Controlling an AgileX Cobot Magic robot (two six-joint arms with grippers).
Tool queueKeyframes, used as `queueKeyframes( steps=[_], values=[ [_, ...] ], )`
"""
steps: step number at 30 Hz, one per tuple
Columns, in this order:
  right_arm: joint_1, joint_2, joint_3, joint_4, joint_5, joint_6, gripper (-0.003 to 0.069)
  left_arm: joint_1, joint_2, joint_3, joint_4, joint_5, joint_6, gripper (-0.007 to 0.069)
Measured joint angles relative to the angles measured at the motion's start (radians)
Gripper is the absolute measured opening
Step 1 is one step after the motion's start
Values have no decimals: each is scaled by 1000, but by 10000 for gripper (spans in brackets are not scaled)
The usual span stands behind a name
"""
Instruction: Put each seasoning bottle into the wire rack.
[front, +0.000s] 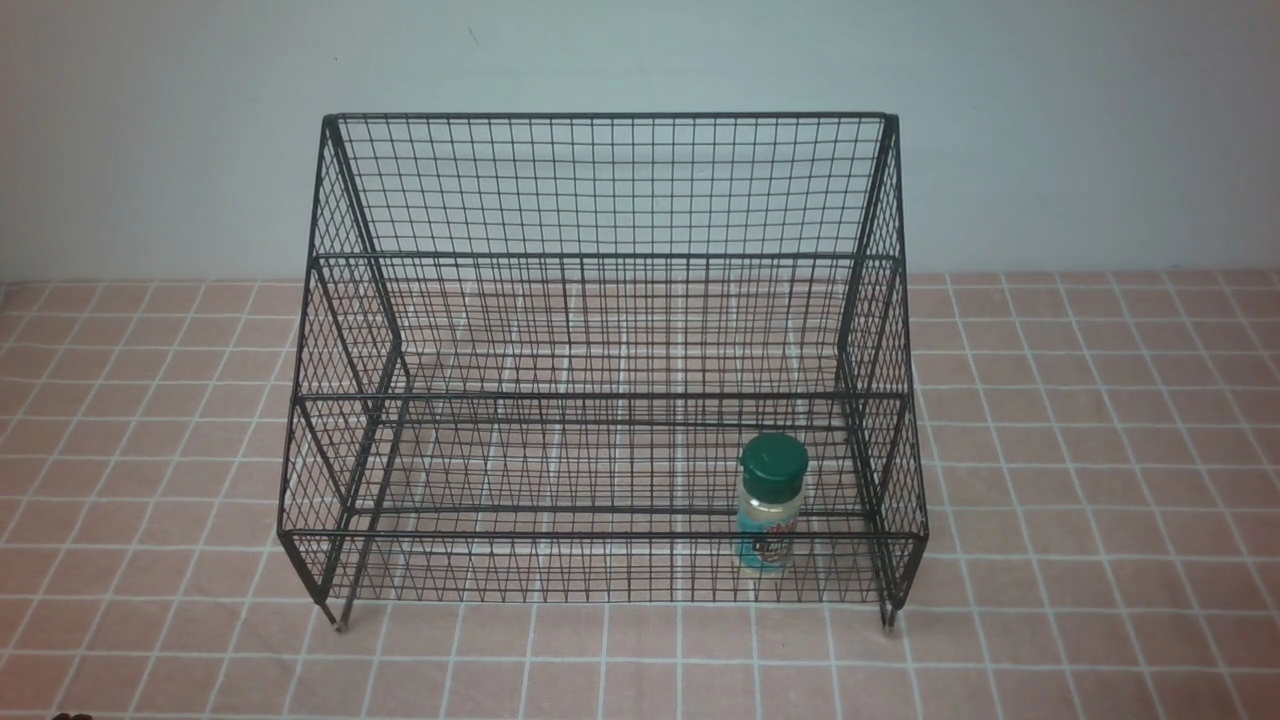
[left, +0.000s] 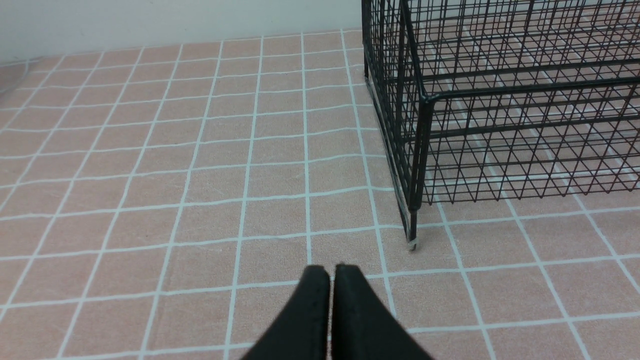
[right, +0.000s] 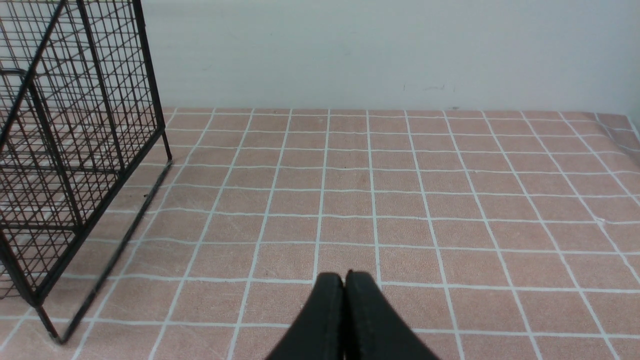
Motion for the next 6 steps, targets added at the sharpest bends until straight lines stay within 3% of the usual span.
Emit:
queueKeyframes(
  steps=[6],
  values=[
    [0, 0, 0, 0, 0, -16, -14, 0, 0, 0, 0, 0, 0, -7]
  ],
)
